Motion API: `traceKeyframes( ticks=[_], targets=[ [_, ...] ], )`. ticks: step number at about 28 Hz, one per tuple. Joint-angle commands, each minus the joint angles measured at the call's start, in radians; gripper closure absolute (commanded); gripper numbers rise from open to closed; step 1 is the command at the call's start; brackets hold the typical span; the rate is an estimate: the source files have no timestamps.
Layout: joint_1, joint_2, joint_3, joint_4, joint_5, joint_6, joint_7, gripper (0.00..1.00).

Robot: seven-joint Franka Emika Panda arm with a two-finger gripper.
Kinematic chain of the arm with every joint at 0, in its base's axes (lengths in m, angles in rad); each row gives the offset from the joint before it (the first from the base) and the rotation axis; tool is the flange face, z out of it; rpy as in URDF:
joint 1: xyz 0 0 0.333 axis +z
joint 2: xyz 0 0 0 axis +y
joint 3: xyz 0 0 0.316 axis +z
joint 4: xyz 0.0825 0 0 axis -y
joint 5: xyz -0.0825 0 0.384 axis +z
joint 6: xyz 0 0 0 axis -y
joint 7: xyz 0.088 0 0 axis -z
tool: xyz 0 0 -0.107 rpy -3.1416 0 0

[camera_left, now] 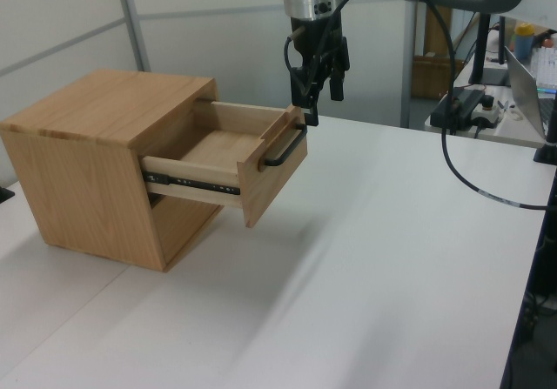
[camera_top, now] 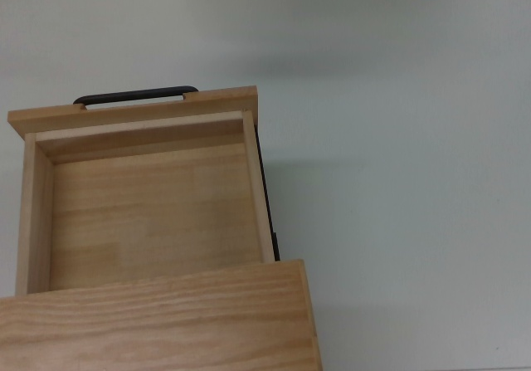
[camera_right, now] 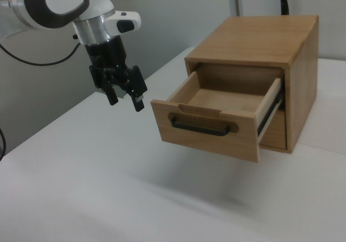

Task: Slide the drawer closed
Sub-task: 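Lower the gripper onto the black handle of the open drawer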

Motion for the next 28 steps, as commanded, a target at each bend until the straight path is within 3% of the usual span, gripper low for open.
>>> traceKeyframes(
  ticks=[1,28],
  targets=[
    [0.003,-0.022,0.001,-0.017,0.000,0.002,0.012,0.99],
    [0.002,0.003,-0.006,-0.024,-0.007,0.004,0.007,1.00]
  ],
)
